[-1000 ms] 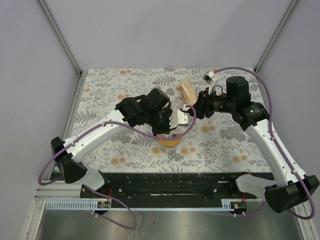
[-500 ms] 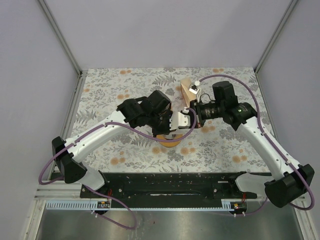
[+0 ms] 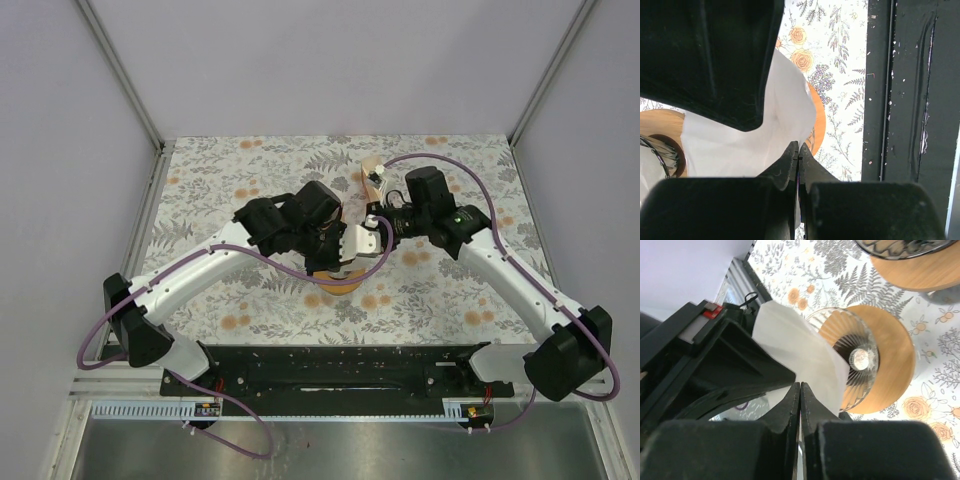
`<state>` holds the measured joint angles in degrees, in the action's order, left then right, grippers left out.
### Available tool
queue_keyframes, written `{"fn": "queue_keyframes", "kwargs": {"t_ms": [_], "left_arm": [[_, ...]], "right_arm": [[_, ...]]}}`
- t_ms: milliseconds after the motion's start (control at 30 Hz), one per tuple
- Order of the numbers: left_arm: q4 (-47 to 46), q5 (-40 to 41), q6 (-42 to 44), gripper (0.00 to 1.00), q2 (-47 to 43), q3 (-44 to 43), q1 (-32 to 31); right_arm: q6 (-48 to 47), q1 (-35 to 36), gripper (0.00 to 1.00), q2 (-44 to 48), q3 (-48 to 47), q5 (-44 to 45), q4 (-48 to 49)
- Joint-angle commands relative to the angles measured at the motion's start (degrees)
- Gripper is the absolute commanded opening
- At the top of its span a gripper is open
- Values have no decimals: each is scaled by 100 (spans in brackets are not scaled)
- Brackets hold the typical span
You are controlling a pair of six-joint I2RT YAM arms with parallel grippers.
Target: Place the coffee filter in the dripper
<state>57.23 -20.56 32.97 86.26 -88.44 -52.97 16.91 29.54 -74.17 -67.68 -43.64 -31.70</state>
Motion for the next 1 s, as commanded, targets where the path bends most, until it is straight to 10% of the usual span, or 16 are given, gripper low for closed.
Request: {"fn": "queue_keyframes", "kwargs": {"t_ms": [0,233,667,967], "left_arm": [[-177,-238,-27,0,-267,-32,-20],[51,-949,-238,52,-346,-515,295],[-316,-2619,-1650,73,-821,-815,2184],[-1179,-1706,-3042,73,-1094,248,2775]], "right_arm": [[138,175,0,8,71,750,323],[-65,579,0,-97,1,1568,-72],[-583,1422,0,-484,-798,2842,-880],[-970,2152,0,-1371,-1818,3888,-1979]]}}
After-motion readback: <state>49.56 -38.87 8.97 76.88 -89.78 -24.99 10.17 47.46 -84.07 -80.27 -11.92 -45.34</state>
